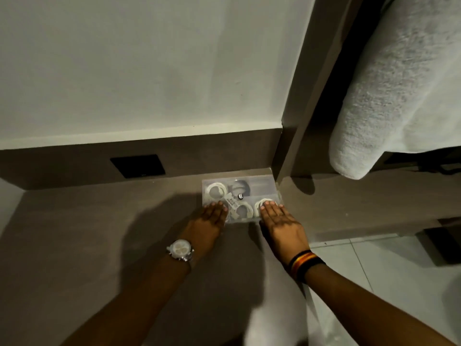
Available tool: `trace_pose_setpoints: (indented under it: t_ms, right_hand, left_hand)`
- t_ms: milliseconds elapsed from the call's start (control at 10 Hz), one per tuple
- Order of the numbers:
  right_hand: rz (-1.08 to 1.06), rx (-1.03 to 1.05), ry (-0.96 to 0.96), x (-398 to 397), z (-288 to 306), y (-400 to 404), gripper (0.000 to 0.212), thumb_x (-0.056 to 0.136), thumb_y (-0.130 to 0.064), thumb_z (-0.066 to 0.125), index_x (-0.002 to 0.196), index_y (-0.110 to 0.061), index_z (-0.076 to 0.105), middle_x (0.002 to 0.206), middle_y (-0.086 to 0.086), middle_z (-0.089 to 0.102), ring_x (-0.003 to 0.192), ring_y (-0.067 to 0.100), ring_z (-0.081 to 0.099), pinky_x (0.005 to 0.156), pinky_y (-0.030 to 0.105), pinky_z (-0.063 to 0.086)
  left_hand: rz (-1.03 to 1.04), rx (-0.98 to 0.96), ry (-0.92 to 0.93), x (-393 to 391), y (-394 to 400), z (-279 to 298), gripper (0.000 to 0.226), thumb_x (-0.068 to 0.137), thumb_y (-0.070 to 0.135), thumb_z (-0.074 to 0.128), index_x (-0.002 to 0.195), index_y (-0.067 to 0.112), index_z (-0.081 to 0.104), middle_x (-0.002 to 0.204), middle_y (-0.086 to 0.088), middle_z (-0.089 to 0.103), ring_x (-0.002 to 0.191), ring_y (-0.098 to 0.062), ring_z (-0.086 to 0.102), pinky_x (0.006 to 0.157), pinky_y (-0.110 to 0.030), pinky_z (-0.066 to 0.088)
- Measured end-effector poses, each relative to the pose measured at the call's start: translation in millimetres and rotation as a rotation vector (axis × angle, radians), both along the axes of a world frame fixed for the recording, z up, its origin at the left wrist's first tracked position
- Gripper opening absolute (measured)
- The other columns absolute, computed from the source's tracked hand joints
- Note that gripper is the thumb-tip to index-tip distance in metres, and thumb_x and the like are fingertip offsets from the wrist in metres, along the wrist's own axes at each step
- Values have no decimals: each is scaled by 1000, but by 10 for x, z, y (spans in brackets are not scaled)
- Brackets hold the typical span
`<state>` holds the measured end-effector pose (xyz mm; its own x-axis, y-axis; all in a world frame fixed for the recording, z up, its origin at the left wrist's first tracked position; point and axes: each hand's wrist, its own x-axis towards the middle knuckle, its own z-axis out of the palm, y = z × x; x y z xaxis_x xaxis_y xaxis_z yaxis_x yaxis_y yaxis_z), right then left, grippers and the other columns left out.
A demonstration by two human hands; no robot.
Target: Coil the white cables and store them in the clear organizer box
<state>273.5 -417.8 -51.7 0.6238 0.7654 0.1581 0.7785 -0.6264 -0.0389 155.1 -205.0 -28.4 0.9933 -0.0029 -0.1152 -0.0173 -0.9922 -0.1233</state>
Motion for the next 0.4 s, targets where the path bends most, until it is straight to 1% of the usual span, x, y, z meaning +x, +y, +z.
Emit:
trace_pose_setpoints:
  t_ms: [100,200,300,400]
  right_hand:
    - [-24,-46,50,227,-16,144,62,91,-8,64,150,1,45,154,22,49,143,35,48,122,49,34]
    - [-44,-79,102,264,-37,162,67,96,-13,54,157,-1,30,164,21,32,154,34,29,127,49,20]
    - [-98,-39,188,108,72,203,77,99,-30,49,163,-9,12,172,15,9,159,30,5,129,48,2]
    - [-169,180,390,-326,399,158,79,99,-42,54,163,-19,13,171,2,1,159,23,-1,129,42,1]
  left_hand:
    - [118,-144,55,171,-47,-74,73,102,40,34,156,7,-2,166,-15,-2,153,-33,-2,125,-41,-2]
    - [196,-231,21,175,-154,-118,87,96,51,40,156,7,-7,166,-13,-11,152,-31,-13,125,-41,-7]
    - [220,-224,-55,116,-116,-5,85,94,53,40,157,11,1,167,-11,-3,153,-29,-6,125,-46,-3]
    - [235,-214,-225,127,16,257,78,96,54,34,158,13,11,167,-10,8,154,-29,2,124,-49,3]
